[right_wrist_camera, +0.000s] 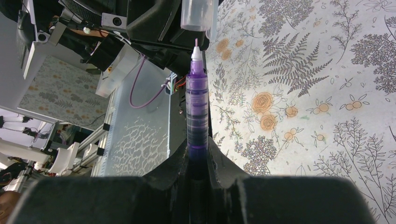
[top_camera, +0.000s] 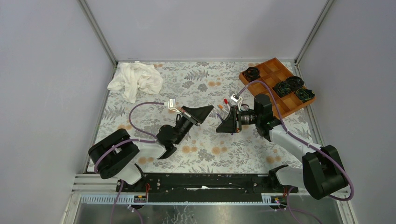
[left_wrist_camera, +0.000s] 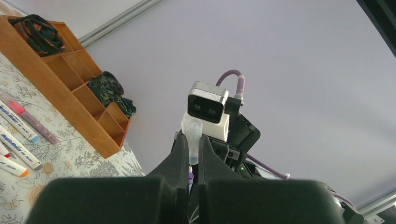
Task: Insert the pens into the pen caps
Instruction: Insert the pen cap onto the pen.
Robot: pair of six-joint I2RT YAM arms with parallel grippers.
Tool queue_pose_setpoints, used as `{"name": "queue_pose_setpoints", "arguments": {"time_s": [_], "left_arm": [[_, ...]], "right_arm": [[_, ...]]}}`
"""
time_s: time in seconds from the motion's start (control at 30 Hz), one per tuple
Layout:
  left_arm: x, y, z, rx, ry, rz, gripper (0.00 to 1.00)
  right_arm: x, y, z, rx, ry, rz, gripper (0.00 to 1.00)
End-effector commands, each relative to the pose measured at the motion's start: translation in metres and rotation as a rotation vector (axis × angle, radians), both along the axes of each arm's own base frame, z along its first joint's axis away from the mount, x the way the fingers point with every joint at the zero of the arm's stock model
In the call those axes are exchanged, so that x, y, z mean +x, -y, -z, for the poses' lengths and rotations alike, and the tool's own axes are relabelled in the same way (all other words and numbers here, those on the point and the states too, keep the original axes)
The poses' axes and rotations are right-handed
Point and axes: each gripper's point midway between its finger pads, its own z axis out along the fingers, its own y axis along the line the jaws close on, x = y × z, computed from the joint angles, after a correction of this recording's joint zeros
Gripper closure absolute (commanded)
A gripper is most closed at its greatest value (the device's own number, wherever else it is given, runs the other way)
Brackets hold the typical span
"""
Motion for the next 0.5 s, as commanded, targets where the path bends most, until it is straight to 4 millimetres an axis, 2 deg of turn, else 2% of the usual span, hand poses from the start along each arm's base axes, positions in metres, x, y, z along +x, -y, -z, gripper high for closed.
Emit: {"name": "queue_pose_setpoints", "arguments": {"time_s": [0.0, 0.47], "left_arm": [[-0.0020, 0.0067, -0.0060, 0.002, 0.020, 0.017, 1.00], [-0.0040, 0.0121, -0.0028, 0.018, 0.018, 0.044, 1.00]], "right_arm": [[0.0039, -0.0028, -0.0100, 0.013, 0.035, 0.001, 1.00], [0.0066, -0.0016, -0.0097, 0.010, 0.031, 0.014, 1.00]]}}
